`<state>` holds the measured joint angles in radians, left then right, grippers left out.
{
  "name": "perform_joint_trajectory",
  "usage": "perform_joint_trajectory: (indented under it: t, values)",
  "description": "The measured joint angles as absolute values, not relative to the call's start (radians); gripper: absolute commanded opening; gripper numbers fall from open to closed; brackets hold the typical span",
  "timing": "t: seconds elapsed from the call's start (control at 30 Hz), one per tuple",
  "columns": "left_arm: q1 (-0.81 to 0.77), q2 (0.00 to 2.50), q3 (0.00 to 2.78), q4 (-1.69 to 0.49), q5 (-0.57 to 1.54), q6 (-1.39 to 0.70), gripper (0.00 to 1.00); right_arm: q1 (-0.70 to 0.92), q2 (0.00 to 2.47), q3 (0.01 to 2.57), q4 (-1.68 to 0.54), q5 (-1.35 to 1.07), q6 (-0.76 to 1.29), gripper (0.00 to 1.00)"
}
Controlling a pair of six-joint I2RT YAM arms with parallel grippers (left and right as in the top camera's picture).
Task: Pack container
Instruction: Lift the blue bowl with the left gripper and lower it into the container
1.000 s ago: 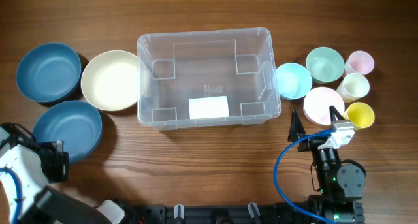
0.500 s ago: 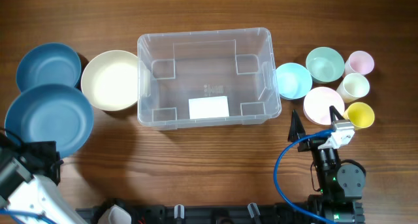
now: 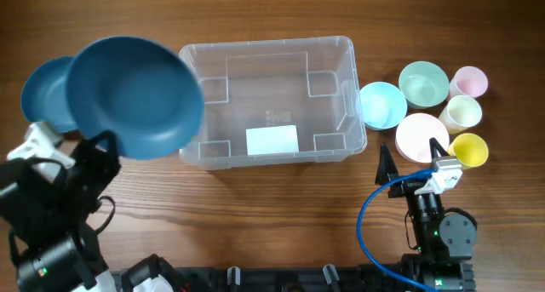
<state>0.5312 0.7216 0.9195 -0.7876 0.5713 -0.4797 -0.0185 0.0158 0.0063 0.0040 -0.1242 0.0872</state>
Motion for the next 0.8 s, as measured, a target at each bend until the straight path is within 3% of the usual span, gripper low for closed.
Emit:
perform_joint_trajectory:
  t: [0.23, 0.63, 0.8]
  values:
    - [0.287, 0.784, 0.936, -0.725, 0.496, -0.471, 0.04, -0.019, 0.016, 0.006, 0.004, -0.124, 0.088, 1.0]
    - [-0.202, 1.114, 1.172, -0.767, 0.044, -0.464, 0.04, -0.019, 0.016, 0.006, 0.004, -0.124, 0.088, 1.0]
    - [-0.327, 1.269, 1.243, -0.778, -0.115, -0.464, 0.04, -0.019, 0.016, 0.006, 0.004, -0.124, 0.088, 1.0]
